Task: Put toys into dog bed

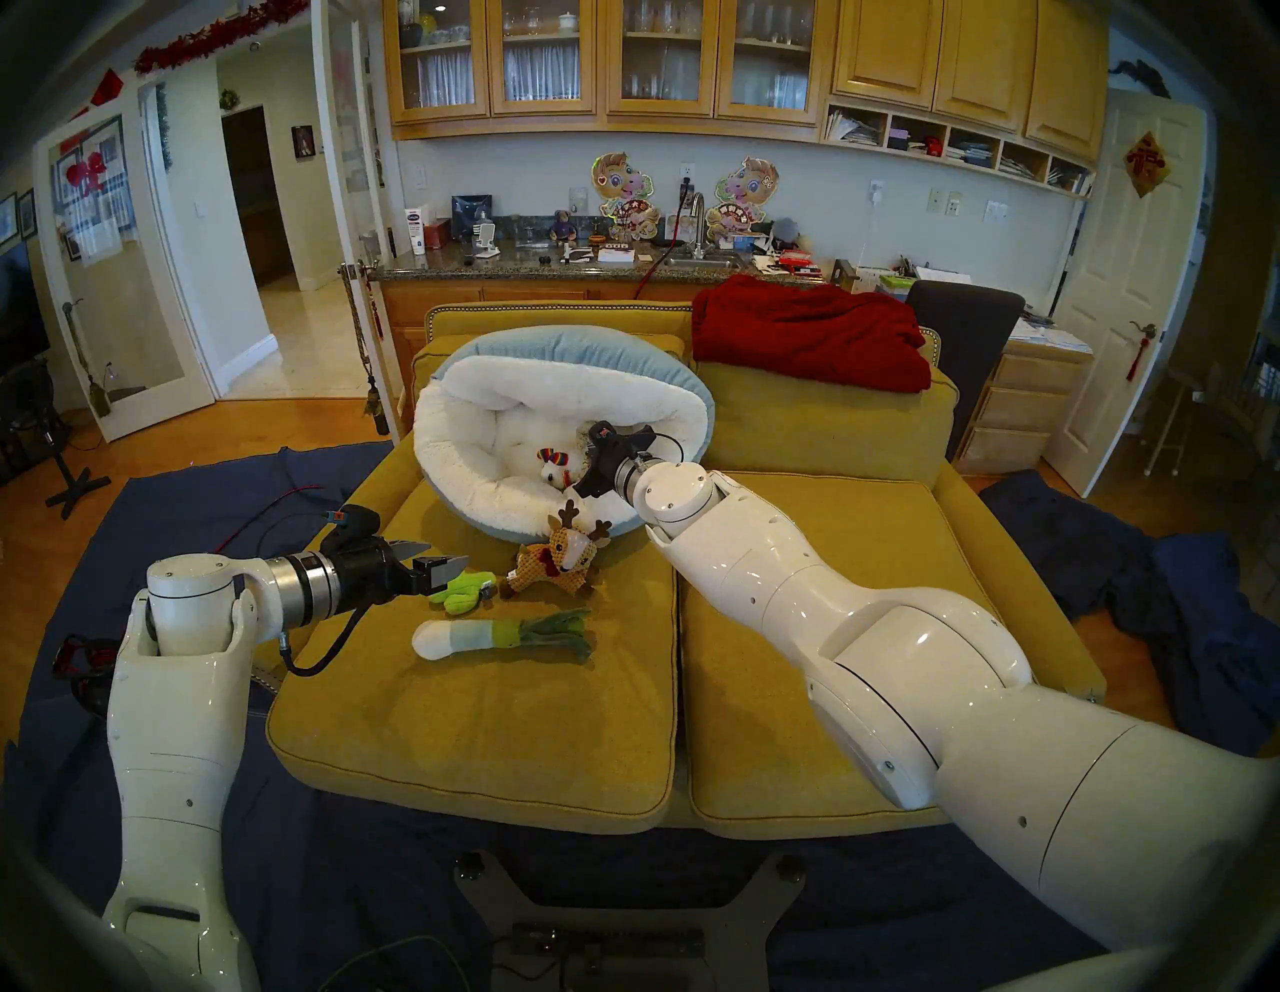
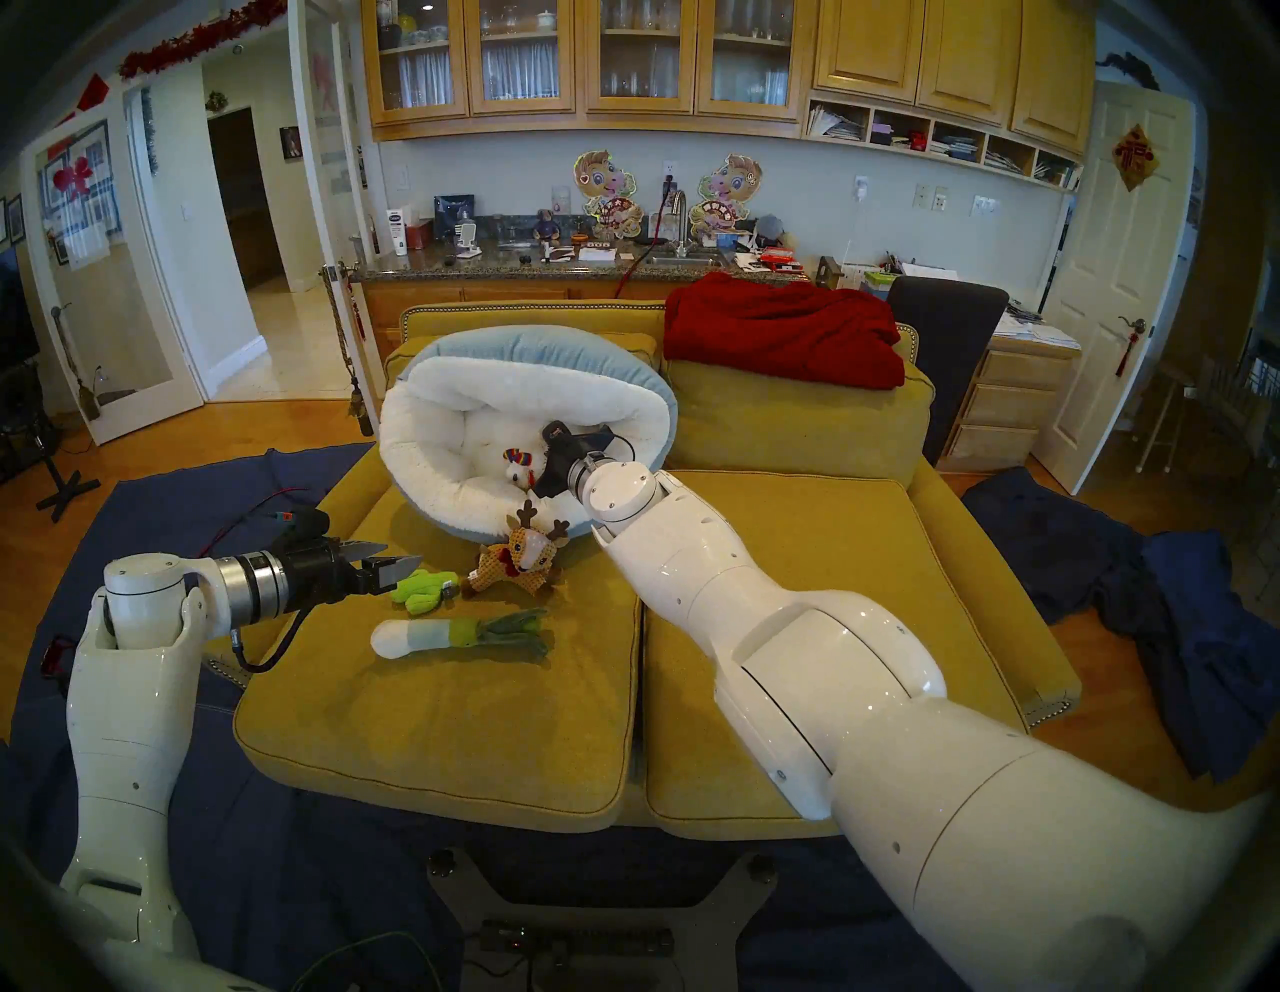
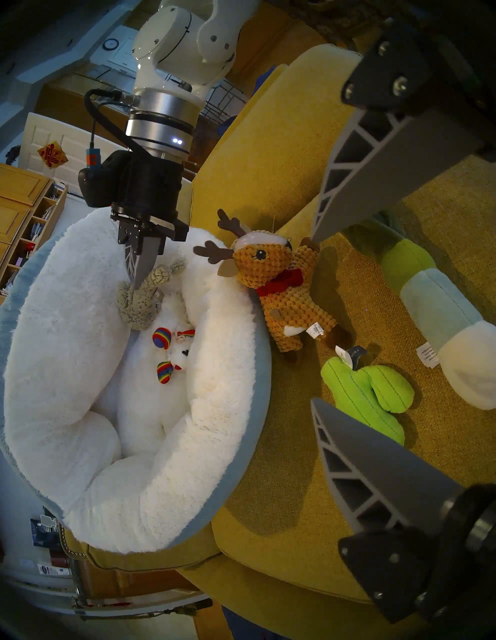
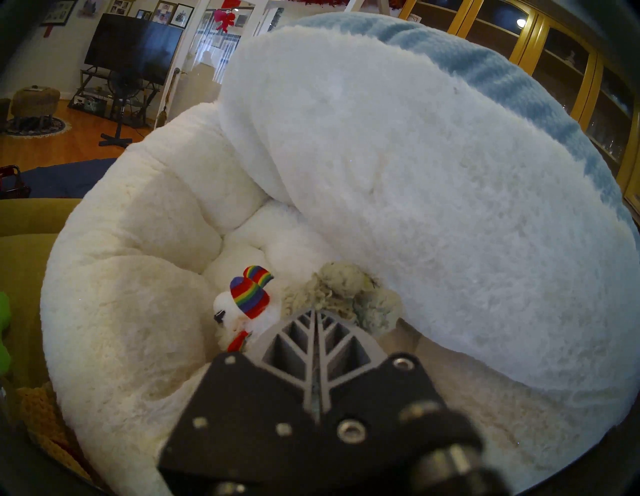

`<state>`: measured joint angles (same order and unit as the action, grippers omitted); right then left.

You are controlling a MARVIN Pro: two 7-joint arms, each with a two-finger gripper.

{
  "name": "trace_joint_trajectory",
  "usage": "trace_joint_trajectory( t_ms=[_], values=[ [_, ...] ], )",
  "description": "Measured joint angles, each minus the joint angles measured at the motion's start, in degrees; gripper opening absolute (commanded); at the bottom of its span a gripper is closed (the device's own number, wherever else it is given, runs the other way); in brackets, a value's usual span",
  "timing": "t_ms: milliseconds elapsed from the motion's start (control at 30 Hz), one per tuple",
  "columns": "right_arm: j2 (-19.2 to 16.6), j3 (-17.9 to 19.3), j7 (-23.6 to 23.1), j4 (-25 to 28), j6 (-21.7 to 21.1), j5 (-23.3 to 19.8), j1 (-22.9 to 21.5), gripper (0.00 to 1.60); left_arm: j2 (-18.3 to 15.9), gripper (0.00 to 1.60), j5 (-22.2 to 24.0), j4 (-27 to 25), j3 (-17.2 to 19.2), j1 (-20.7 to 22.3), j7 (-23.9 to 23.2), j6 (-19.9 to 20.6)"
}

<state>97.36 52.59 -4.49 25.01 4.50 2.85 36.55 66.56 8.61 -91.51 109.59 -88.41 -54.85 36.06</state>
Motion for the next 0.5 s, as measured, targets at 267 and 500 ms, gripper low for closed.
trace_joint_trajectory(
  t_ms=[267,500],
  values=[
    [1.19,-0.02,1.41,-3.40,1.20,0.74,-1.49,1.38,0.00,1.60,0.00,0.00,0.00,0.00,0.00,0.00],
    [1.83,0.09,2.94,-5.85,3.26,1.32,-2.55,1.60,0.00,1.60,0.00,0.00,0.00,0.00,0.00,0.00]
  ],
)
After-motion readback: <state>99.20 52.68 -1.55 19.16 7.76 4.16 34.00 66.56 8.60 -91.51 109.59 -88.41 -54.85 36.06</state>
